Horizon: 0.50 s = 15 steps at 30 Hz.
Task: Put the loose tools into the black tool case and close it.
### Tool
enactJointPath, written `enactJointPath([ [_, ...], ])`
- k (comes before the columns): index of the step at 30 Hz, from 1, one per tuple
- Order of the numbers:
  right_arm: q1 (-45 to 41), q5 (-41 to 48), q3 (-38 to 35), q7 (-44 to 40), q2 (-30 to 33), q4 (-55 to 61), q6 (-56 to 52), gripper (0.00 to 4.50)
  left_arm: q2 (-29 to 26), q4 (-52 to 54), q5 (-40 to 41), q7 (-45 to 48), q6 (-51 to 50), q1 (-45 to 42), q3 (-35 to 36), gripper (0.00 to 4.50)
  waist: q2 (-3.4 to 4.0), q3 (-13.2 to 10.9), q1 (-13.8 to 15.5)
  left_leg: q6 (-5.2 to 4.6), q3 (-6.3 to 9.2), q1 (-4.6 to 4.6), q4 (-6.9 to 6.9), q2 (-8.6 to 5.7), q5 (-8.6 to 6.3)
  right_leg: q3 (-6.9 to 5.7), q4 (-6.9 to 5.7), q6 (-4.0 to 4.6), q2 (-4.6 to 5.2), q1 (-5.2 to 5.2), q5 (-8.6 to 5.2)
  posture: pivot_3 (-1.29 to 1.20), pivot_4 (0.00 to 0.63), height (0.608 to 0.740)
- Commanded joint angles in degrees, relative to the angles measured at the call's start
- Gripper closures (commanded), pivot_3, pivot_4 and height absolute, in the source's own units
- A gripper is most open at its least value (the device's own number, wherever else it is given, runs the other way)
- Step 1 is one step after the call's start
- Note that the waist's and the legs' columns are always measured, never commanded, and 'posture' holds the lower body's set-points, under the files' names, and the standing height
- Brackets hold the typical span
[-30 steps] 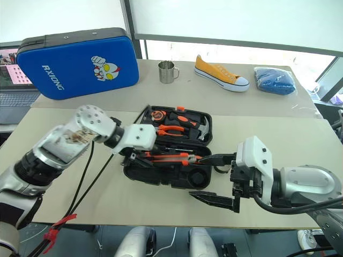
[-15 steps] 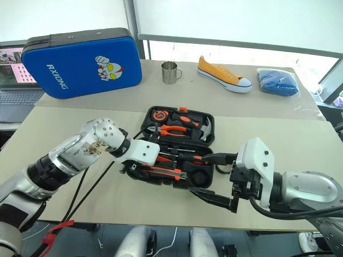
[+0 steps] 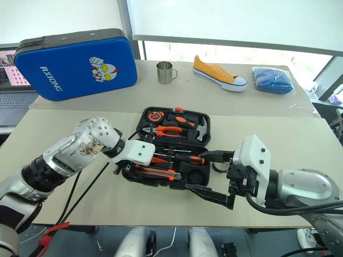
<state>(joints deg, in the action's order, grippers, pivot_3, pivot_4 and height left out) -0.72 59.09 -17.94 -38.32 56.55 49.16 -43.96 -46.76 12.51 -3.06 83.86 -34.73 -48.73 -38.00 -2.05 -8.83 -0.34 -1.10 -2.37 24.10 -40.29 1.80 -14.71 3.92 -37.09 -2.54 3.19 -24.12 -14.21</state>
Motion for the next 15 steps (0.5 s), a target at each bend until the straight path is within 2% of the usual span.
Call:
enactJointPath([
  [1, -1.3, -0.5, 0.5, 0.3, -0.5, -0.1, 1.1, 0.0, 1.4, 0.2, 2.0, 1.8, -0.3, 0.9, 0.8, 1.19, 0.0, 0.0, 0.0, 0.0, 0.0, 0.0, 0.0, 0.0, 0.0, 0.0, 0.0, 0.0, 0.0, 0.0, 0.0, 0.0, 0.15, 0.739],
  [4, -1.7, -0.8, 1.0, 0.1, -0.6, -0.4, 1.2, 0.0, 1.3, -0.3, 3.8, 2.7, -1.2, -0.4, 3.7, 0.07, 0.0, 0.0, 0.0, -0.01, 0.01, 0.05, 0.0, -0.02, 0.0, 0.0, 0.02, 0.0, 0.02, -0.02, 0.0, 0.0, 0.15, 0.739],
  [5, -1.8, -0.9, 1.2, 0.1, -0.6, -0.5, 1.1, 0.0, 1.2, -0.3, 5.3, 3.4, -1.9, -1.1, 5.3, 0.01, -0.01, 0.0, 0.0, -0.01, 0.01, 0.06, -0.01, -0.02, 0.0, 0.0, 0.01, -0.01, 0.02, -0.04, 0.0, 0.0, 0.15, 0.739],
  [9, -2.0, -1.3, 1.7, 0.0, -0.8, -0.8, 1.1, 0.0, 0.0, -0.9, 9.1, 5.6, -3.8, -3.0, 9.5, 0.01, -0.01, 0.0, 0.0, -0.01, 0.01, 0.07, -0.01, -0.01, 0.0, -0.01, 0.0, -0.01, 0.02, -0.06, 0.0, 0.0, 0.15, 0.739],
  [12, -2.7, -1.3, 2.5, 0.3, -1.1, -0.9, 0.9, 0.0, -0.3, -2.8, 9.0, 4.8, -0.2, -2.0, 10.6, 0.01, -0.01, 0.0, 0.0, -0.01, 0.01, 0.06, -0.02, -0.02, 0.0, -0.01, 0.01, -0.01, 0.03, -0.03, 0.0, 0.0, 0.15, 0.739],
  [15, -3.6, -1.4, 3.0, 0.3, -1.2, -1.2, 0.7, 0.0, 0.2, -4.7, 8.5, 3.8, 1.5, -1.1, 10.5, 0.77, -0.01, 0.0, 0.0, 0.0, 0.01, 0.06, -0.02, -0.02, 0.0, -0.01, 0.0, -0.01, 0.03, -0.03, 0.0, 0.0, 0.15, 0.739],
])
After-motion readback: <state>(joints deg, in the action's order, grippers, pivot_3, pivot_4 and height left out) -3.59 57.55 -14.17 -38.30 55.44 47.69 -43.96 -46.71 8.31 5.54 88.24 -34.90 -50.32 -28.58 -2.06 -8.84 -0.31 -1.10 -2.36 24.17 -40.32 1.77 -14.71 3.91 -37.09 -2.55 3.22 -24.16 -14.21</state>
